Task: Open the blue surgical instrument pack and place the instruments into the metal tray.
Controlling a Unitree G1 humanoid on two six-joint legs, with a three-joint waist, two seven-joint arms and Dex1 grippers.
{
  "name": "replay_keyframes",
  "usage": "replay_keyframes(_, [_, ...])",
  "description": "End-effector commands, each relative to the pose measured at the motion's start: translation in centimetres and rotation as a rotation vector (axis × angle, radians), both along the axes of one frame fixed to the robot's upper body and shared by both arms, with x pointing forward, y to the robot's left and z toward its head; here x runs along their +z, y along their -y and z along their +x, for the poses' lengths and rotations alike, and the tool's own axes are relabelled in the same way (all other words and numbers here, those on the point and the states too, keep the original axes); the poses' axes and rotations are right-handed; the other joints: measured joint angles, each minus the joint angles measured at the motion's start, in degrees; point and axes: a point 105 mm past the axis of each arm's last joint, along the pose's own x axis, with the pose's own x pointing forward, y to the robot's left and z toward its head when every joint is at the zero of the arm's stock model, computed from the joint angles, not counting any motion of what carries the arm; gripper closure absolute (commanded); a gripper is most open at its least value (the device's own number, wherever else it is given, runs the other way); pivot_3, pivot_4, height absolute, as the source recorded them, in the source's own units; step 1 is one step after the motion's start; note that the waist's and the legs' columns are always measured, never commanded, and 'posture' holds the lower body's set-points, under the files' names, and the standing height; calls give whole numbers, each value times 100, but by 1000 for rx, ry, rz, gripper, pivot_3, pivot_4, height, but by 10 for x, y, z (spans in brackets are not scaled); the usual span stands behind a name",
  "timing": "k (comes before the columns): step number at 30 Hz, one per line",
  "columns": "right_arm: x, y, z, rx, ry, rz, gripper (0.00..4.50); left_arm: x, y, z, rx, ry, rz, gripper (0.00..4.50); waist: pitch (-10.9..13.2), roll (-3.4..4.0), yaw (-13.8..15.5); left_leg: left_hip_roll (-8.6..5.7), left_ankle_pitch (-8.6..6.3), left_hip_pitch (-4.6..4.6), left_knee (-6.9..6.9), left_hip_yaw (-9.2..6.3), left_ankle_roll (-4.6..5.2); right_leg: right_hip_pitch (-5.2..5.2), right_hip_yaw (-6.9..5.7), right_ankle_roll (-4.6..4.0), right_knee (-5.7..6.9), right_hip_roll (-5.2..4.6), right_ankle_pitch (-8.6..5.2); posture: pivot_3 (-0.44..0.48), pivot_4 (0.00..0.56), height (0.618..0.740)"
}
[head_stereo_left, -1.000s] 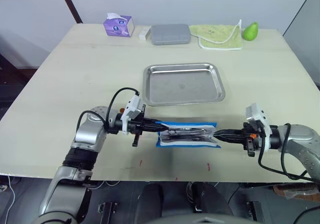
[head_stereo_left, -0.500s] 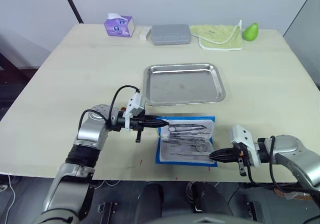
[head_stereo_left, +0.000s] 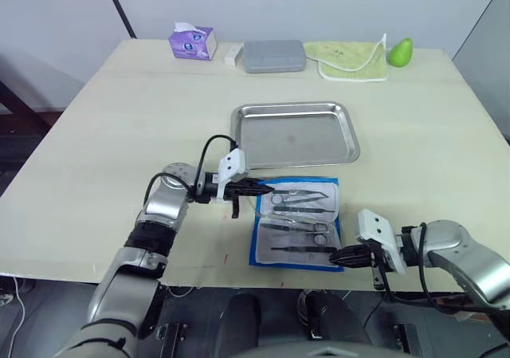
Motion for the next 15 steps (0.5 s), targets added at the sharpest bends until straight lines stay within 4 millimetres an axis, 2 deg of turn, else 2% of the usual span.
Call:
replay_keyframes(1, [0,-4,-2,13,-1,-9,4463,-14,-1,8,58,12,77,4500,-5,2,5,0,0,1,1,-1,0,1,-1,0,0,0,0,0,150,740])
replay_keyframes(7, [-1,-3,-1,6,0,-4,4463,-19,0,16,85,40,128,4500,-22,17,15,-4,1,2,4,-9,1,6,2,2,2,4,-1,0,150,740])
replay_keyframes(15, [-3,-2,1,-11,2,4,4463,-18,0,8,70,11,85,4500,-42,25,20,-5,1,3,4,-11,1,7,1,2,2,4,-1,0,150,740])
